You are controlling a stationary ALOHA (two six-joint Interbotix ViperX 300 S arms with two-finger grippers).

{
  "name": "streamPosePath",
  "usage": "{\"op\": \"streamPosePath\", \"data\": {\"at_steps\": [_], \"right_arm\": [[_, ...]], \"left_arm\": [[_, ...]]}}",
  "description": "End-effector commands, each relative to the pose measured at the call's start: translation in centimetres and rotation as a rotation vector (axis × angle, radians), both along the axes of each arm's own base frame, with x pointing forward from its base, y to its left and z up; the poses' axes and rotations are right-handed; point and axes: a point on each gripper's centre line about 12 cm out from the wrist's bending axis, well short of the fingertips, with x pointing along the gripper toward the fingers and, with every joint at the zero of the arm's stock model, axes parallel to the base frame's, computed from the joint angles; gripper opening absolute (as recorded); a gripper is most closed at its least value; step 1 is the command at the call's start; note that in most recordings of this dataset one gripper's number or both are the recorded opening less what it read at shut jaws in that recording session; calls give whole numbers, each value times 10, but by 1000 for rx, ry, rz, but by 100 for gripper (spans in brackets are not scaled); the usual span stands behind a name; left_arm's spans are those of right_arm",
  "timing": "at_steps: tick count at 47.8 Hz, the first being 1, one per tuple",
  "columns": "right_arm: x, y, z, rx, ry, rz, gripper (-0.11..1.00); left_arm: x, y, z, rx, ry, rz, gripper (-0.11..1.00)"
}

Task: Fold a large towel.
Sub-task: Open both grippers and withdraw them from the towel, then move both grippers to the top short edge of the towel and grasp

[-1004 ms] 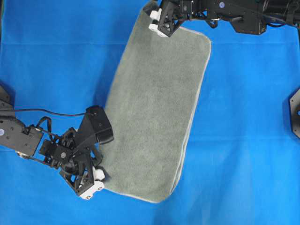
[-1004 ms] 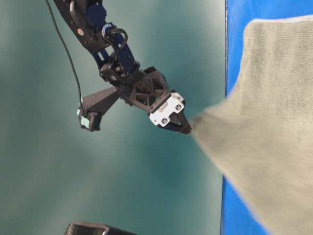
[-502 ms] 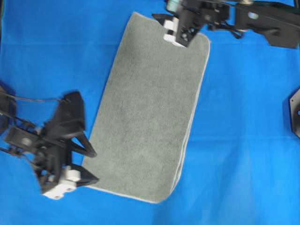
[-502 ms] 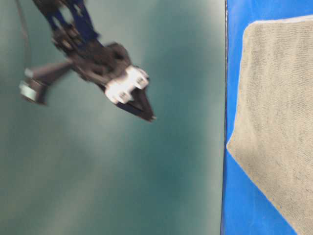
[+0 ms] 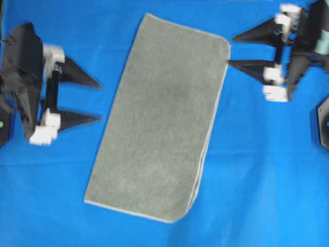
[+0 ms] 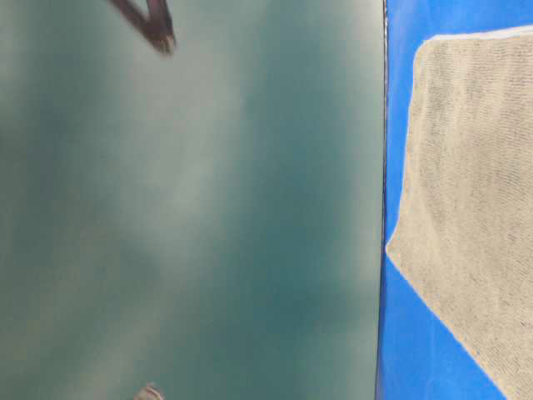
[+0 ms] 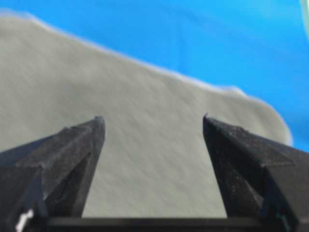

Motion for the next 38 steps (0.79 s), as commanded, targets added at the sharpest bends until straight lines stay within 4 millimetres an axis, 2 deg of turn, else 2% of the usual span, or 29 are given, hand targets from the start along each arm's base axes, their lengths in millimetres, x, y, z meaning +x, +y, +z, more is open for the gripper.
{"op": "streamPosePath", "data": {"at_steps": [1,7,12,19,25,32,38], "right_arm": [[-10,5,3,19,-42,11,61],[-11,-1,-5,35,-9,-26,61],[-8,-24,-21,48,82,-132,61],[0,-64,-54,87,238,-285,61],[8,-90,-82,117,343,-355,61],[20,-113,-120,163,453,-392,61],[30,-122,-147,198,508,-382,61]], "left_arm": [[-2,15,9,38,-92,45,77],[-2,38,1,73,-120,123,77],[3,70,-15,93,-88,225,77],[13,117,-41,95,-27,359,77],[27,156,-68,90,26,445,77],[46,187,-100,89,83,488,77],[67,206,-133,78,131,499,77]]}}
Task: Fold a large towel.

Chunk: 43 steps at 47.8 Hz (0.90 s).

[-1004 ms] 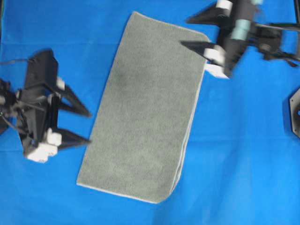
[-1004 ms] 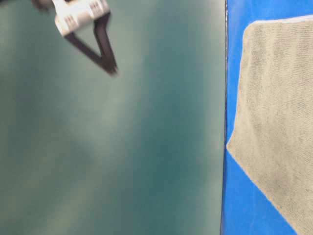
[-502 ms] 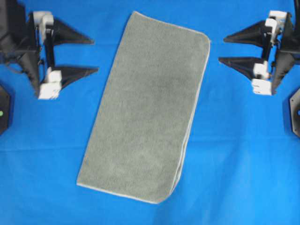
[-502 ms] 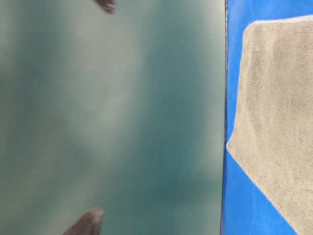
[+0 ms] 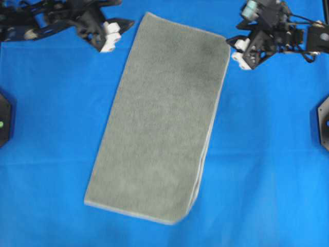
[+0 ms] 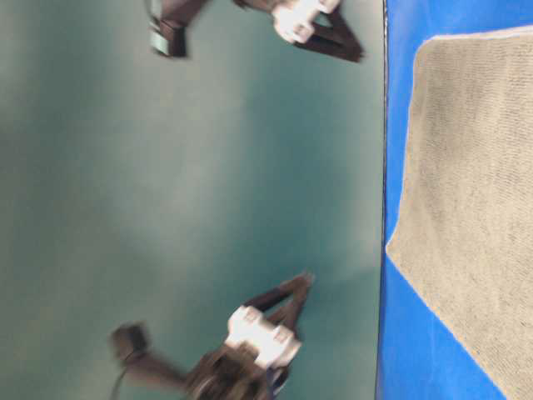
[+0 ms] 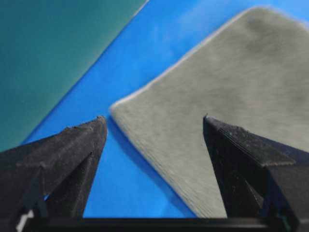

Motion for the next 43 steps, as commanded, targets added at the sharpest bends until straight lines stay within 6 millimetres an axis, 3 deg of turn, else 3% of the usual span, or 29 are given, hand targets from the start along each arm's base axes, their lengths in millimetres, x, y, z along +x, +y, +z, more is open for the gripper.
{"op": "streamPosePath", "data": {"at_steps": [1,11,19,22,25,28,33,37,43], "right_arm": [[11,-8,-8,13,0,3,61],[19,-28,-37,45,39,-3,61],[21,-37,-54,73,39,-5,61],[21,-36,-59,79,48,3,60],[22,-36,-62,85,50,6,58],[22,-36,-62,84,50,10,51],[23,-36,-61,83,44,12,23],[23,-36,-61,83,38,15,6],[22,-37,-59,77,49,5,6]], "left_arm": [[15,15,-12,2,3,11,77],[36,38,-50,-25,49,31,77],[46,35,-75,-41,106,5,71],[47,31,-80,-36,129,-14,62],[47,27,-82,-29,147,-31,46],[47,25,-84,-26,167,-44,28],[46,24,-86,-32,196,-51,3],[45,26,-85,-36,202,-47,1],[46,31,-76,-24,186,-41,1]]}}
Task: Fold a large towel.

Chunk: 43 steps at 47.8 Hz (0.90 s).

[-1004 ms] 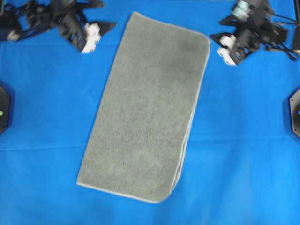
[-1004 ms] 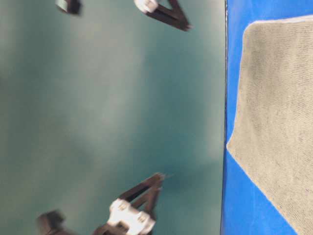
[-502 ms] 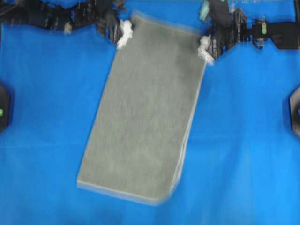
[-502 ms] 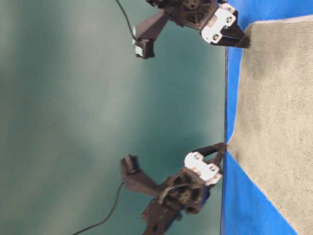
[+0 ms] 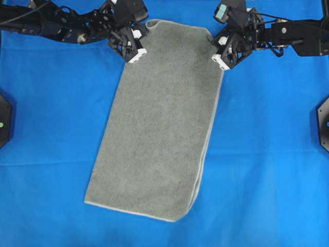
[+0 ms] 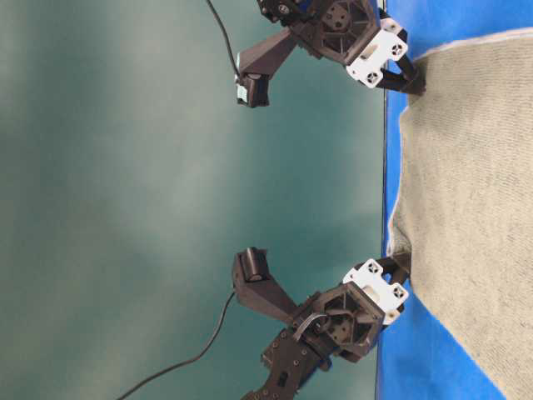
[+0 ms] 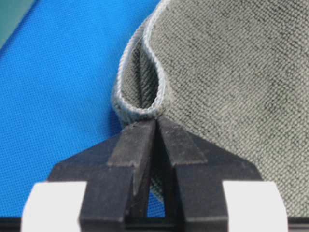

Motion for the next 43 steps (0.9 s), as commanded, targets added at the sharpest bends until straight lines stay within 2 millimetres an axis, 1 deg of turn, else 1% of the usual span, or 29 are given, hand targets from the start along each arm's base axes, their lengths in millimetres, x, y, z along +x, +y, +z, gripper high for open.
{"op": "streamPosePath", "data": {"at_steps": [1,6,9,20,23,27,31,33,35,37,39,43], "right_arm": [[-2,-6,7,-20,8,-20,6],[-7,-12,24,-61,27,-53,6],[-12,-19,37,-100,36,-69,6],[-38,-56,102,-263,6,-176,6],[-44,-62,122,-311,-21,-189,6],[-46,-62,139,-344,-55,-196,6],[-48,-56,147,-357,-77,-191,6],[-48,-50,149,-358,-83,-180,6],[-47,-40,151,-360,-93,-159,6],[-45,-29,154,-363,-106,-134,6],[-44,-17,155,-362,-118,-108,6],[-39,15,160,-357,-153,-36,6]], "left_arm": [[4,8,24,30,-48,10,1],[3,17,52,66,-105,28,1],[3,23,64,84,-132,40,1],[5,54,107,149,-227,94,1],[6,58,120,167,-252,100,1],[7,58,138,190,-287,99,1],[6,51,148,196,-301,89,1],[5,45,150,193,-299,78,1],[4,37,154,191,-300,66,1],[3,26,159,188,-300,46,1],[0,11,161,181,-297,20,1],[-6,-19,161,168,-288,-34,1]]}}
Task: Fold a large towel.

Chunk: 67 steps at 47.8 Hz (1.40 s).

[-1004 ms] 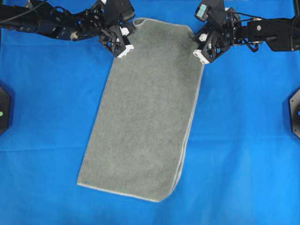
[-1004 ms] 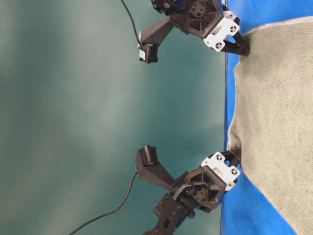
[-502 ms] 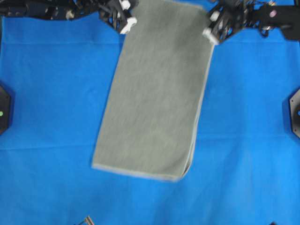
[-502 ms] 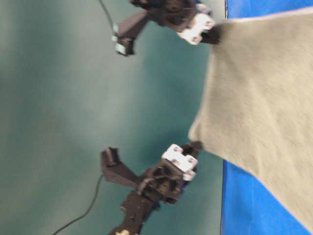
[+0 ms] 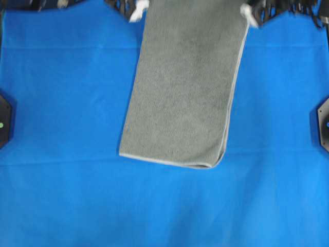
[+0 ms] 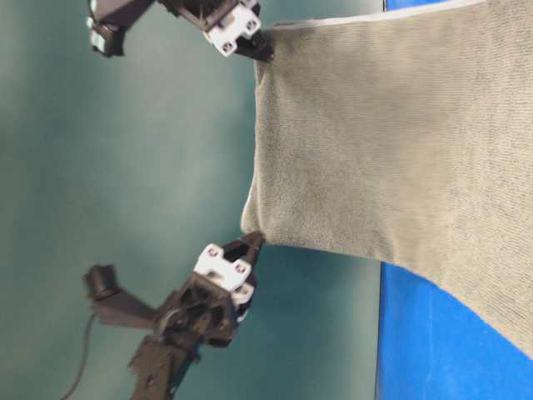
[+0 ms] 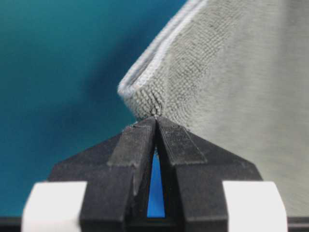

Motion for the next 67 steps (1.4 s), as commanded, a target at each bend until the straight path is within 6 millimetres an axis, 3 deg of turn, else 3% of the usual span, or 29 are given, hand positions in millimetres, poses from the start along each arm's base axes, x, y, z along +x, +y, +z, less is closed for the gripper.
{"op": "streamPosePath", "data": {"at_steps": [1,7,15,21,28,37,47,61,64,67], "right_arm": [[5,32,15,-19,-48,81,6],[8,88,10,18,-52,215,6],[14,140,1,120,-41,316,6],[26,170,-19,206,11,379,6],[40,196,-55,300,105,417,6],[63,225,-90,394,147,479,6],[73,244,-93,435,127,509,6],[80,250,-89,458,70,537,7],[81,253,-89,457,71,547,9],[82,256,-88,455,75,558,26]], "left_arm": [[-7,-31,18,20,-27,-57,1],[-23,-85,-1,8,30,-172,1],[-42,-154,-21,-11,94,-345,1],[-52,-192,-41,-30,145,-453,1],[-56,-218,-69,-81,219,-514,1],[-52,-241,-98,-117,306,-571,1],[-49,-256,-116,-167,354,-582,1],[-48,-259,-116,-186,346,-576,2],[-47,-261,-115,-185,344,-583,13],[-46,-264,-114,-181,342,-593,29]]}}
